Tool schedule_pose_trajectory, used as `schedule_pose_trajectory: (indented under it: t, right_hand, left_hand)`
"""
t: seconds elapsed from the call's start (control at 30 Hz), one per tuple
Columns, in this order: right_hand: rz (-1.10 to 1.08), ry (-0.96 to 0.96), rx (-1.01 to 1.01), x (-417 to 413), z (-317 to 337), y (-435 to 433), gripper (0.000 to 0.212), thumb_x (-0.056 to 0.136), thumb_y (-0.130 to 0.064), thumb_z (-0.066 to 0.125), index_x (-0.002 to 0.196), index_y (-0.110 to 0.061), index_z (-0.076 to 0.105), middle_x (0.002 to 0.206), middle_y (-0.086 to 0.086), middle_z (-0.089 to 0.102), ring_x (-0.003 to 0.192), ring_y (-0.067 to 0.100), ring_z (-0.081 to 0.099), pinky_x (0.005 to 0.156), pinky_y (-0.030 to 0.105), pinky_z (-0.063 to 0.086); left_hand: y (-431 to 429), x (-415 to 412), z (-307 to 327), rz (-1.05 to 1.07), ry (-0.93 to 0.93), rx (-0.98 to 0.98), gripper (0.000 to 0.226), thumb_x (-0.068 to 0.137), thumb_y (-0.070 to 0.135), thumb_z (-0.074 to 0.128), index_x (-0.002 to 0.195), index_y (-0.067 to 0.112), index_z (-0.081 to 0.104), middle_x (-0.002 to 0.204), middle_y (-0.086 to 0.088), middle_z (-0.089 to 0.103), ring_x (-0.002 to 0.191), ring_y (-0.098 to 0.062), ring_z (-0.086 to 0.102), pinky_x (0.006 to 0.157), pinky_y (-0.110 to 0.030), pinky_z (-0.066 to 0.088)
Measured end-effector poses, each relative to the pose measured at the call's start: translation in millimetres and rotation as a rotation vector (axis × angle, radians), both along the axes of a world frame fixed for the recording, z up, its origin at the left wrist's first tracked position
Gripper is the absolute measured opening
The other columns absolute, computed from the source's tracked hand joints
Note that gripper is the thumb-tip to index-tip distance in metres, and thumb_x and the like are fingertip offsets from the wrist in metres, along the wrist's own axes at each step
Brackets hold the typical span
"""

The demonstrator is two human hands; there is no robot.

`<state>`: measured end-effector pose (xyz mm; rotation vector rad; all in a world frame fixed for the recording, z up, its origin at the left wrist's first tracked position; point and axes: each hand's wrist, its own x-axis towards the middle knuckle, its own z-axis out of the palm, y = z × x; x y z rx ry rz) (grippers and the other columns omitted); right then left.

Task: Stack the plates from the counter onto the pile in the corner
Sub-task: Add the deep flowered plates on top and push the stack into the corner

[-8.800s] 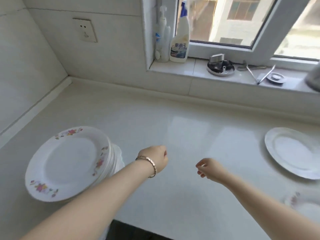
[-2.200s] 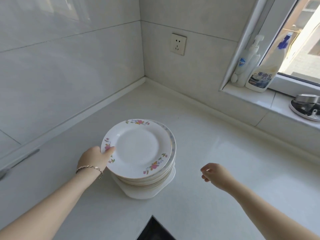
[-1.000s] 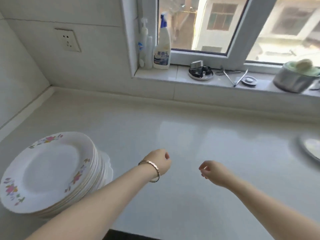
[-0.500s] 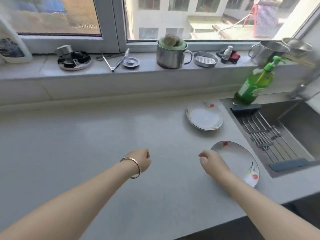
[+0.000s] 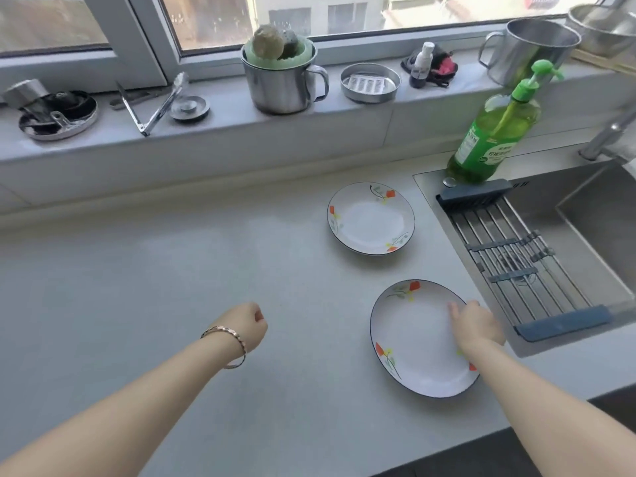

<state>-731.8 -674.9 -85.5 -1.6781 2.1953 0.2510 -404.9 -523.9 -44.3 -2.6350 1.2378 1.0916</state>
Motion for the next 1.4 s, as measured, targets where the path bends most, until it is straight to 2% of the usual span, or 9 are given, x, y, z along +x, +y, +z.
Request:
schedule_pose_trajectory:
  t: [0.23, 0.47, 0.77, 0.93, 1.03, 1.13, 1.27, 1.33, 1.4]
  right_hand:
    - [0.141, -0.232, -0.003, -1.8, 14.8, -2.6, 0.042, 0.096, -0.037, 0.039, 0.089, -0.001, 0.058, 0.098, 0.025, 0.062, 0.098, 0.037, 0.056, 0.067, 0.032, 0.032]
    - [0.302, -0.421, -0.065, 95.7, 54.5, 16.7, 0.043, 0.095, -0.032, 0.041, 0.057, -0.012, 0.035, 0.057, 0.004, 0.041, 0.071, 0.030, 0.044, 0.054, 0.034, 0.026]
    - [0.533, -0.720, -0.077, 301.5, 110.1, 123.6, 0.045, 0.097, -0.025, 0.037, 0.055, -0.013, 0.028, 0.056, 0.002, 0.034, 0.059, 0.025, 0.035, 0.051, 0.031, 0.025]
    - [0.571, -0.862, 0.019, 415.7, 121.5, 216.0, 0.044, 0.095, -0.025, 0.039, 0.054, -0.015, 0.027, 0.054, 0.001, 0.030, 0.052, 0.020, 0.030, 0.060, 0.033, 0.037]
    - [0.590, -0.930, 0.085, 481.6, 133.0, 280.1, 0.043, 0.094, -0.022, 0.039, 0.054, -0.017, 0.022, 0.054, 0.000, 0.023, 0.051, 0.020, 0.023, 0.053, 0.029, 0.029]
    - [0.585, -0.993, 0.168, 545.2, 142.8, 340.7, 0.036, 0.092, -0.022, 0.039, 0.059, -0.012, 0.033, 0.060, 0.005, 0.030, 0.056, 0.023, 0.033, 0.054, 0.034, 0.044]
    - [0.621, -1.032, 0.293, 614.7, 155.5, 413.5, 0.026, 0.091, -0.024, 0.038, 0.074, -0.007, 0.048, 0.071, 0.010, 0.043, 0.065, 0.026, 0.048, 0.066, 0.045, 0.057]
    - [0.649, -1.039, 0.333, 639.0, 158.0, 443.9, 0.031, 0.092, -0.023, 0.037, 0.067, -0.007, 0.044, 0.066, 0.009, 0.043, 0.060, 0.027, 0.049, 0.061, 0.040, 0.056]
    - [0.674, -1.028, 0.363, 657.3, 156.3, 470.5, 0.036, 0.094, -0.022, 0.036, 0.061, -0.010, 0.041, 0.062, 0.005, 0.044, 0.056, 0.024, 0.050, 0.045, 0.028, 0.052]
  left_hand:
    - [15.9, 17.4, -8.4, 0.167, 0.045, -0.008, 0.015, 0.088, 0.014, 0.041, 0.086, 0.014, 0.055, 0.101, -0.012, 0.071, 0.097, -0.029, 0.067, 0.084, -0.034, 0.053]
    - [64.6, 54.1, 7.9, 0.296, 0.002, -0.075, 0.015, 0.089, 0.014, 0.042, 0.085, 0.014, 0.056, 0.099, -0.011, 0.071, 0.095, -0.028, 0.068, 0.083, -0.033, 0.052]
    - [211.0, 174.8, 47.1, 0.653, -0.114, -0.236, 0.018, 0.087, 0.015, 0.044, 0.078, 0.011, 0.060, 0.092, -0.015, 0.073, 0.086, -0.030, 0.069, 0.083, -0.038, 0.054]
    - [322.9, 256.5, 76.5, 0.832, -0.213, -0.298, 0.020, 0.087, 0.014, 0.044, 0.086, 0.006, 0.063, 0.092, -0.014, 0.073, 0.089, -0.031, 0.069, 0.083, -0.037, 0.054]
    - [387.9, 296.7, 92.1, 0.884, -0.233, -0.306, 0.020, 0.087, 0.012, 0.044, 0.076, 0.007, 0.060, 0.092, -0.019, 0.073, 0.088, -0.033, 0.069, 0.081, -0.037, 0.053]
    - [445.6, 321.3, 101.7, 0.898, -0.226, -0.280, 0.025, 0.088, 0.012, 0.043, 0.065, 0.012, 0.053, 0.093, -0.020, 0.072, 0.086, -0.032, 0.067, 0.076, -0.033, 0.051]
    - [507.9, 340.0, 100.9, 0.981, -0.161, -0.316, 0.033, 0.088, 0.012, 0.044, 0.056, 0.016, 0.050, 0.055, -0.001, 0.064, 0.063, -0.022, 0.065, 0.069, -0.026, 0.049]
    - [527.9, 342.7, 101.5, 1.016, -0.118, -0.334, 0.035, 0.089, 0.011, 0.045, 0.054, 0.018, 0.045, 0.039, 0.004, 0.056, 0.043, -0.014, 0.057, 0.063, -0.024, 0.050]
    - [545.3, 345.0, 106.2, 1.015, -0.118, -0.330, 0.031, 0.087, 0.012, 0.045, 0.056, 0.019, 0.047, 0.045, 0.003, 0.059, 0.046, -0.016, 0.057, 0.070, -0.026, 0.053]
